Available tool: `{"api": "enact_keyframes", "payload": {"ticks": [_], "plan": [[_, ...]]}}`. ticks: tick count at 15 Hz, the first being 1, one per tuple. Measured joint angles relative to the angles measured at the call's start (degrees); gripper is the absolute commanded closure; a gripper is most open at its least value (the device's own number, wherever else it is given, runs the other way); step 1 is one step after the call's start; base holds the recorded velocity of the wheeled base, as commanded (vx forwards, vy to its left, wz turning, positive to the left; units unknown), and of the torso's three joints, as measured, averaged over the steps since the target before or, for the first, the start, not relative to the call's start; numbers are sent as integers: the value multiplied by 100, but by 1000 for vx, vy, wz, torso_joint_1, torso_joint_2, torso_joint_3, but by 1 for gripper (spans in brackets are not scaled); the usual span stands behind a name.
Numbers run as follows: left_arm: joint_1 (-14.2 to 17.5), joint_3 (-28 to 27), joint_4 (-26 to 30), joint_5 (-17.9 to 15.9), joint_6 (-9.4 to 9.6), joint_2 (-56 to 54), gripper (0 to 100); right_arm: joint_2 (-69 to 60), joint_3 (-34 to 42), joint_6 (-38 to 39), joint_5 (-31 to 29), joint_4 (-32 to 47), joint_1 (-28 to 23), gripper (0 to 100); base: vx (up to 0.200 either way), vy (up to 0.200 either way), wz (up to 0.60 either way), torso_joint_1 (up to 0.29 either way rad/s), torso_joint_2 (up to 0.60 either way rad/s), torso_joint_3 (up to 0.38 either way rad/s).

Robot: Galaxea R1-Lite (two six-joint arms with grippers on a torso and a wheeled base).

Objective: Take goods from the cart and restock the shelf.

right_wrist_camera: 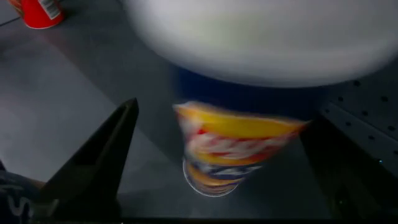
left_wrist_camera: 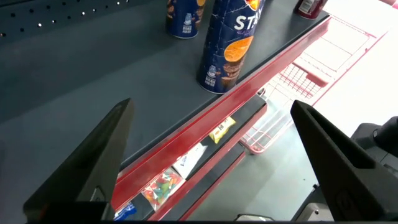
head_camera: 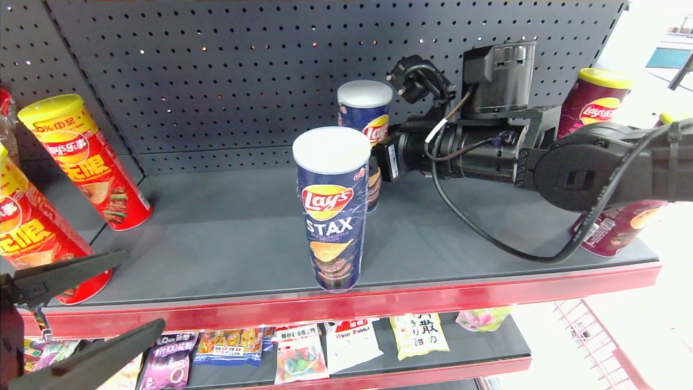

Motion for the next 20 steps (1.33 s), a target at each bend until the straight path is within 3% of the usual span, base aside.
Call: {"api": "enact_keyframes", "payload": {"ticks": [9,14,17,20], "plan": [[6,1,0,13,0,118,0,-720,686,216,-17,-7,-20,0,0,0,0,0,0,0],[4,0,0,446,26,273,0,-1477,1451,229,-211,-20,-179,0,0,0,0,0,0,0],[4,-13,2,884,69,341,0,-2030,2048,230,-325,-24,-255,0,0,0,0,0,0,0],[4,-11,87,947,185,377,0,-2817,2935,230,-340,-24,-183,0,0,0,0,0,0,0]]}}
